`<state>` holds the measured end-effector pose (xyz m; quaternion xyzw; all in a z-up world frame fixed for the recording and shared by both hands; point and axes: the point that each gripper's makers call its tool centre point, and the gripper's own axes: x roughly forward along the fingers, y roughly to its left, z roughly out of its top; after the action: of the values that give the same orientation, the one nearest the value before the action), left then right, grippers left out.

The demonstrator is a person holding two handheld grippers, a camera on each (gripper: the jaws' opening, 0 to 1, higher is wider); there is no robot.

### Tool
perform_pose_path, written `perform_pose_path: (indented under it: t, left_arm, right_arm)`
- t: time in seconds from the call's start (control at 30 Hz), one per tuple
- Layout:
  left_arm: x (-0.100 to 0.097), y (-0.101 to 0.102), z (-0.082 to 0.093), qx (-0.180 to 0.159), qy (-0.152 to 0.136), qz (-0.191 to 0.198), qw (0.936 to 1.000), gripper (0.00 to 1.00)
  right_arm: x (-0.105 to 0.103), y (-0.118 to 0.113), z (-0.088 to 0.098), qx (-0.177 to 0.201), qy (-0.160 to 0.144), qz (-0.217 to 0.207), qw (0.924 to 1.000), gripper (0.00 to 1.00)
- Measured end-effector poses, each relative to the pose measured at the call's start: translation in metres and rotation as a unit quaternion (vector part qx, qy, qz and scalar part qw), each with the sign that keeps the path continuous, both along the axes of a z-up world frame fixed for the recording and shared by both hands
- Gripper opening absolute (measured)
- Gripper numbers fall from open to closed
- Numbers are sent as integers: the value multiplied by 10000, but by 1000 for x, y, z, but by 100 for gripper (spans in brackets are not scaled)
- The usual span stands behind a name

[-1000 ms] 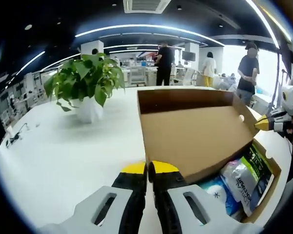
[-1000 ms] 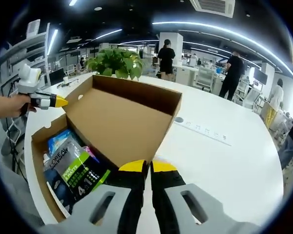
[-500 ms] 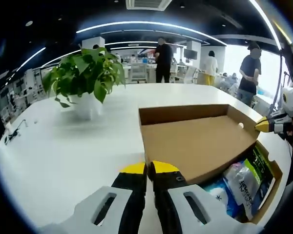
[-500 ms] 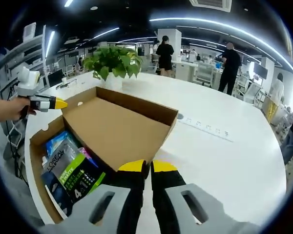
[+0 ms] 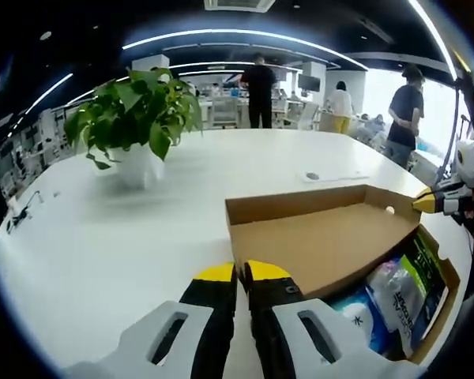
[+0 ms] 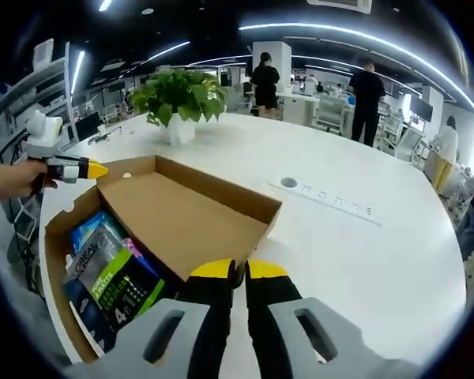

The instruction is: Operate the shoe box by opening the lid, removing the specified soft item, and placing it in the target area until the item is outside and the box remains undamaged.

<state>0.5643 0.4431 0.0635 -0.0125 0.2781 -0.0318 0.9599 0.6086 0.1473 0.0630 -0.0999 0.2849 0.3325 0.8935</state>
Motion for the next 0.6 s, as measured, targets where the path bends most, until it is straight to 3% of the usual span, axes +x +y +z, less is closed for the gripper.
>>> perform_pose_path:
  t: [0.33,0.6]
  left_arm:
    - [-1,-1,-7,-125,195,-22,9997,3]
    - [-8,-3,-10,83,281,-139,9995,4]
  right_arm:
    - [0,2,-2,65,65,16,10000,6]
    - [-8,1,0,123,114,160,9997,10]
